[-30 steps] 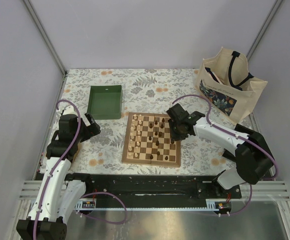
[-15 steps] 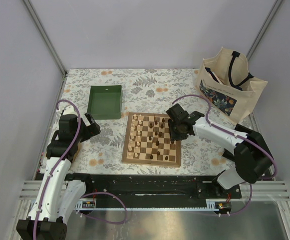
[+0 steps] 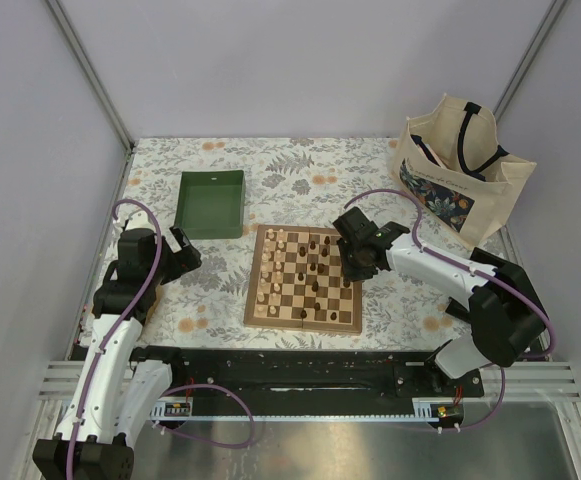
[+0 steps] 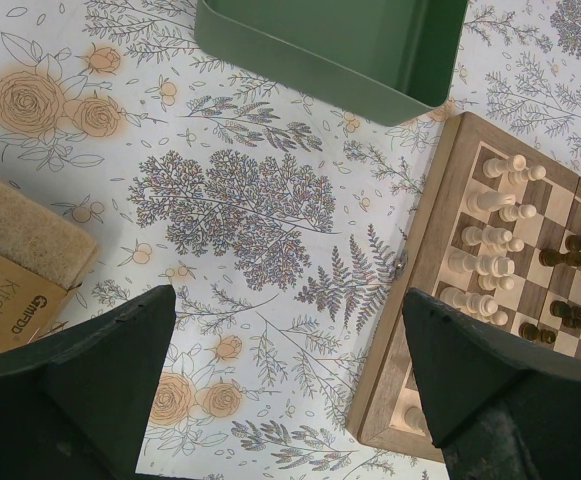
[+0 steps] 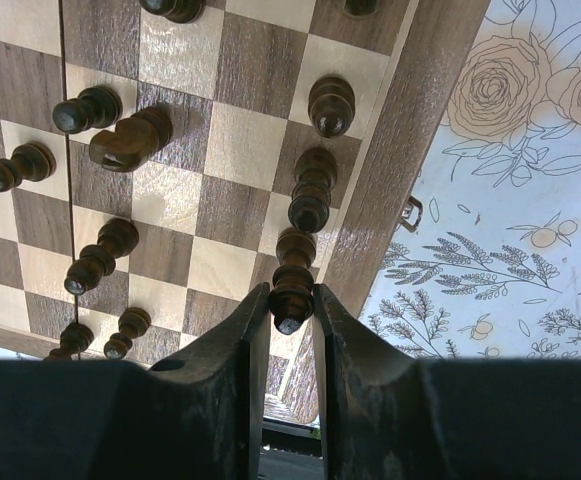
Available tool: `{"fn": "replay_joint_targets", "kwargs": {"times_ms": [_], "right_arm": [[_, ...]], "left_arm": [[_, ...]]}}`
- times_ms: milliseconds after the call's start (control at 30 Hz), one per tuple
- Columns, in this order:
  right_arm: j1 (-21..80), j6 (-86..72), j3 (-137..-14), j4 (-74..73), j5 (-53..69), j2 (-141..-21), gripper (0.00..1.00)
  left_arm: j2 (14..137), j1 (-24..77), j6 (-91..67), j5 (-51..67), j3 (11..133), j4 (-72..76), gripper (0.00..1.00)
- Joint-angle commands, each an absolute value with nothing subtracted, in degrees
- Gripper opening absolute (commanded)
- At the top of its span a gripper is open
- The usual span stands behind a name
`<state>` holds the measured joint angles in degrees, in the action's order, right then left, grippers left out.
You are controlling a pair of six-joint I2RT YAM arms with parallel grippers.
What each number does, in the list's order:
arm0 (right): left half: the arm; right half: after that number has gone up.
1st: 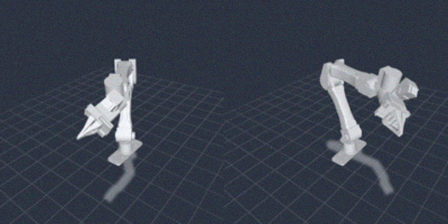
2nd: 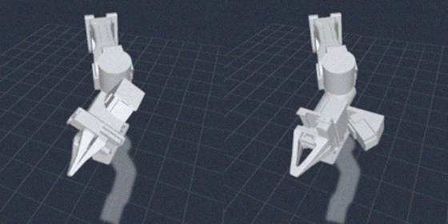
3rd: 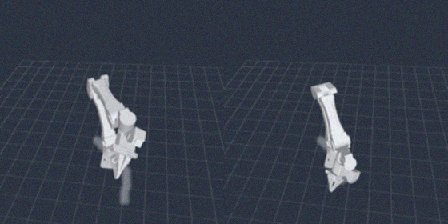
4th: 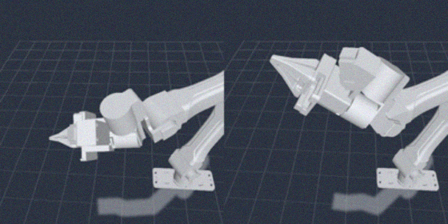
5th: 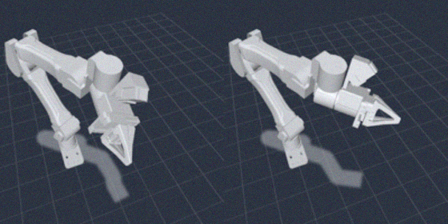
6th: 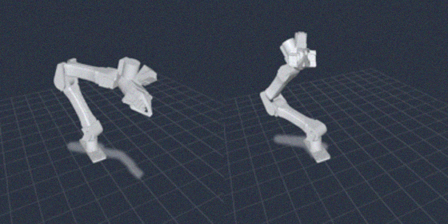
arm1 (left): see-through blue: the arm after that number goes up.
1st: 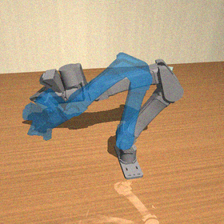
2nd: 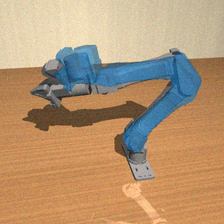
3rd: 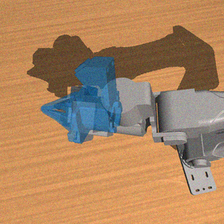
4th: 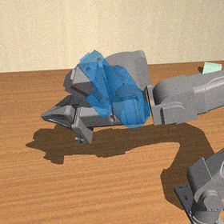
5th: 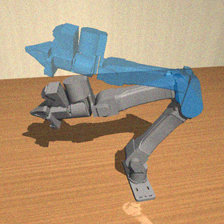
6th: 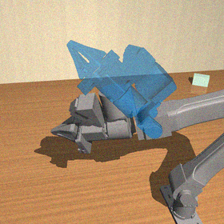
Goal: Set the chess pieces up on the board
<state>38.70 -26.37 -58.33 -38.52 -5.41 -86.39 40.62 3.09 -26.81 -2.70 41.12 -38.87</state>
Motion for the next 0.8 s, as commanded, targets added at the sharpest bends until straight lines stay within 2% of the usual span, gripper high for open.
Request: {"fn": "replay_joint_targets", "kwargs": {"times_ms": [0, 767], "right_arm": [[38.32, -25.75, -60.56, -38.41, -7.21, -85.78, 0.29], [38.32, -25.4, -62.93, -41.39, -7.2, -82.63, 0.43]], "left_arm": [[40.08, 2.81, -26.54, -1.58, 42.19, -35.95, 0.99], [40.17, 2.81, -26.54, -1.58, 42.1, -36.03, 0.99]]}}
